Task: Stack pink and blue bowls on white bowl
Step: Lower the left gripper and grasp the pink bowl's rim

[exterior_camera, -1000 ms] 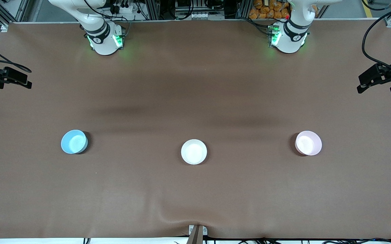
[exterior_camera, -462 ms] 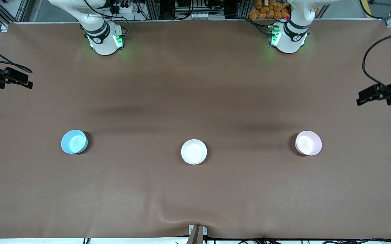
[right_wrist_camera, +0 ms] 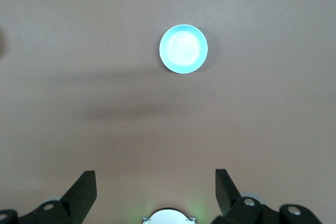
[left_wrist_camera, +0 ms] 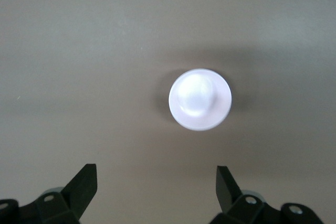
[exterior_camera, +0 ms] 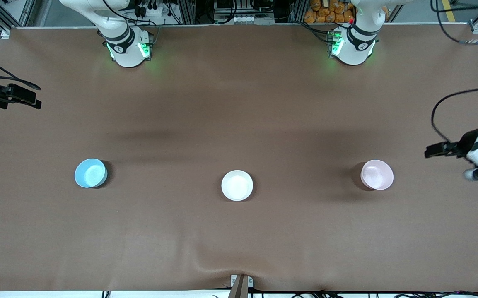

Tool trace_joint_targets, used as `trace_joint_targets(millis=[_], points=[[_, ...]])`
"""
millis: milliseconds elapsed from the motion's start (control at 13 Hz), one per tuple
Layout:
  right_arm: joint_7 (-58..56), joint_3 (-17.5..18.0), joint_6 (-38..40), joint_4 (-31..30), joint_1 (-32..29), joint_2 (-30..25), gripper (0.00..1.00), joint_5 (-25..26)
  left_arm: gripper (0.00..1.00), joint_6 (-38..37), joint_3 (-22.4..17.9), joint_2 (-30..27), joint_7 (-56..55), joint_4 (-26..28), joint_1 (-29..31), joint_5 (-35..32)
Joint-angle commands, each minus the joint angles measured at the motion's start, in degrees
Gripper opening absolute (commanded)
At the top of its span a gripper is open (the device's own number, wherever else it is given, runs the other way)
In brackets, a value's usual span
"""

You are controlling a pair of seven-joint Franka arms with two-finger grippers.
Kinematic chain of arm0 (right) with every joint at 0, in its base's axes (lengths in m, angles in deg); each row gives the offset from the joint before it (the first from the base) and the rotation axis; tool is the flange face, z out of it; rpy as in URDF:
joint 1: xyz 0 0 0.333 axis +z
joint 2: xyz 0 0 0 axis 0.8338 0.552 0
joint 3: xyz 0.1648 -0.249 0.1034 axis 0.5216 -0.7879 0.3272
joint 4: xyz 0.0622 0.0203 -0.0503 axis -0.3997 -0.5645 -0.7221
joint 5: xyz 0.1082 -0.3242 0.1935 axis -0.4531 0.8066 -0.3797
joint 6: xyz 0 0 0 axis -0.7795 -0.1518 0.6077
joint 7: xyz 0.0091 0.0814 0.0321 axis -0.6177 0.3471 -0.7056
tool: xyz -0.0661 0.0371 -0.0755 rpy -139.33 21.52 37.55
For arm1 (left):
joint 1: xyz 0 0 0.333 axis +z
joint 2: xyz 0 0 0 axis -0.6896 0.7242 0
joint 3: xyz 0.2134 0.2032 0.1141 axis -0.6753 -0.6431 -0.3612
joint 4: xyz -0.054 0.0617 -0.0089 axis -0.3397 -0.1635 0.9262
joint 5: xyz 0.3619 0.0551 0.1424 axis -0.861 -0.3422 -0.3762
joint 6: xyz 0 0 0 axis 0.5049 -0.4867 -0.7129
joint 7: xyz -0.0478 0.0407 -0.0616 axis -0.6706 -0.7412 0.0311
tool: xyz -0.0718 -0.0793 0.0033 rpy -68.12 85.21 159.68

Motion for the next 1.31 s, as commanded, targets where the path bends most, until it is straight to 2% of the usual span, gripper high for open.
trace_joint_targets(millis=[0, 308, 385, 769, 923, 1077, 1231], points=[[0.6, 0.2, 0.4, 0.2, -0.1, 0.0, 1.0, 0.1, 1.0, 10.7, 0.1, -1.2, 0.3, 9.9, 0.2, 0.2], [0.6, 0.2, 0.3, -0.1, 0.0, 0.0, 1.0, 0.1, 1.0, 23.5, 0.2, 0.6, 0.3, 18.2, 0.3, -2.9], [0.6, 0.2, 0.3, -0.2, -0.1, 0.0, 1.0, 0.1, 0.96, 26.3, 0.2, 1.6, 0.3, 19.4, 0.3, -2.9], [0.6, 0.2, 0.4, -0.2, -0.1, 0.0, 1.0, 0.1, 0.86, 36.1, 0.2, 8.5, 0.7, 19.2, 0.2, -3.1], [0.6, 0.2, 0.4, -0.2, -0.2, 0.0, 1.0, 0.1, 0.78, 38.5, 0.3, 10.3, 0.8, 19.0, -0.3, -3.1], [0.6, 0.2, 0.4, -0.2, -0.2, 0.0, 1.0, 0.1, 0.65, 38.6, 0.3, 10.7, 1.0, 18.9, -1.2, -3.1], [0.6, 0.2, 0.4, -0.2, -0.3, 0.0, 1.0, 0.1, 0.58, 39.0, 0.4, 11.7, 1.0, 18.8, -1.0, -3.2]])
